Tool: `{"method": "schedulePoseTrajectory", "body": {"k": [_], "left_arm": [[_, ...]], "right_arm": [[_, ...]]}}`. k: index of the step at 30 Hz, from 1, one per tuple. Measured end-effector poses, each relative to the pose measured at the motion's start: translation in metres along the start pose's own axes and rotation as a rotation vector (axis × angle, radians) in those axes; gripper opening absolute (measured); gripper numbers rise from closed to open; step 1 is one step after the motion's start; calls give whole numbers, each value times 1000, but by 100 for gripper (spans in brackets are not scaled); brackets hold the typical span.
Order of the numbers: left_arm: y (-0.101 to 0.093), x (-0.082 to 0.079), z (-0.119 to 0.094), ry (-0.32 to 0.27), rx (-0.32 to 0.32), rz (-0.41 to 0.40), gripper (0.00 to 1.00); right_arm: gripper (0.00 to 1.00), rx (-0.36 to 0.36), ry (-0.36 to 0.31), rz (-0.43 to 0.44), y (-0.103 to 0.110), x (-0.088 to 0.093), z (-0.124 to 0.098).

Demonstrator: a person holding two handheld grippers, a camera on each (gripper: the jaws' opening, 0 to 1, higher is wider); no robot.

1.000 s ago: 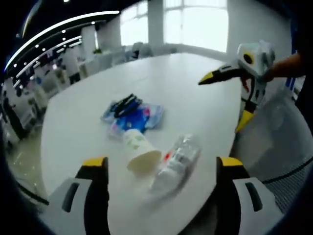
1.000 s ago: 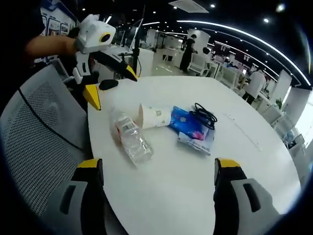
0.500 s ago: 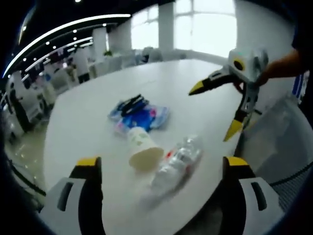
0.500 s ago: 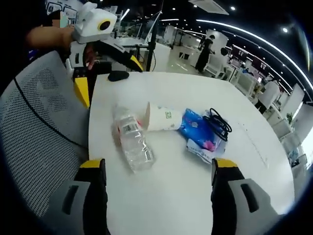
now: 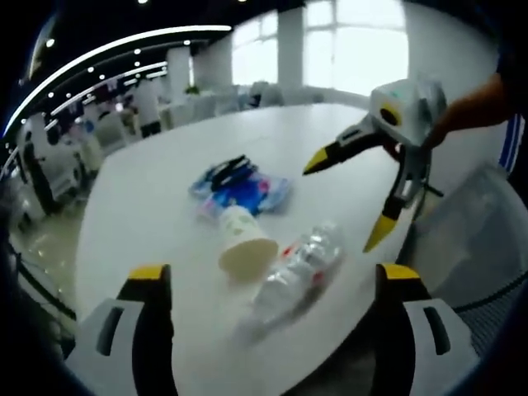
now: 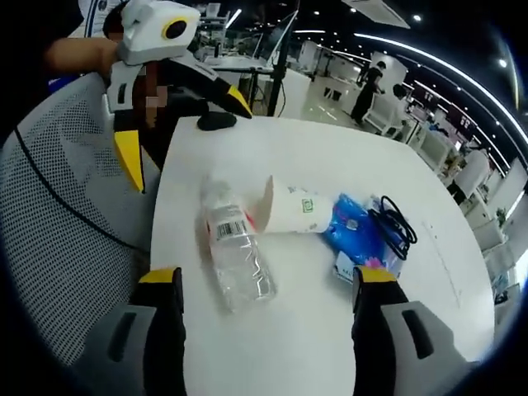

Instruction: Arrange the tabletop items into an orderly group along one side of the table until the central work area is clear of visible clutter.

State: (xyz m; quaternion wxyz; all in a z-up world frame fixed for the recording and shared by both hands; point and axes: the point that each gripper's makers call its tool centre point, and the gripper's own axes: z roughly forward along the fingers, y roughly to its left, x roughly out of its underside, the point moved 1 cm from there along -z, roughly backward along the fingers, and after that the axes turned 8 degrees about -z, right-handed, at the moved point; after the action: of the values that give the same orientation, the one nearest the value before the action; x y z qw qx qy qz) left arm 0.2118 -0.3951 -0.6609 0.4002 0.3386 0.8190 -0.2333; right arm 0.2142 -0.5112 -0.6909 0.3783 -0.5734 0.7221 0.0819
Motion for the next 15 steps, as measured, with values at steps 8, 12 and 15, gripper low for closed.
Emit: {"method": "schedulePoseTrajectory", "body": {"k": [8, 12, 15], "left_arm": [[3, 2, -3, -3, 1, -8, 100], [1, 2, -3, -15, 14, -8, 100], [2, 4, -3, -12, 13, -13, 100]], "right_arm": [[80, -25, -1, -31, 1, -11, 13], [77, -48, 4, -40, 4, -15, 21], [74, -65, 12, -48, 7, -16, 27]]}}
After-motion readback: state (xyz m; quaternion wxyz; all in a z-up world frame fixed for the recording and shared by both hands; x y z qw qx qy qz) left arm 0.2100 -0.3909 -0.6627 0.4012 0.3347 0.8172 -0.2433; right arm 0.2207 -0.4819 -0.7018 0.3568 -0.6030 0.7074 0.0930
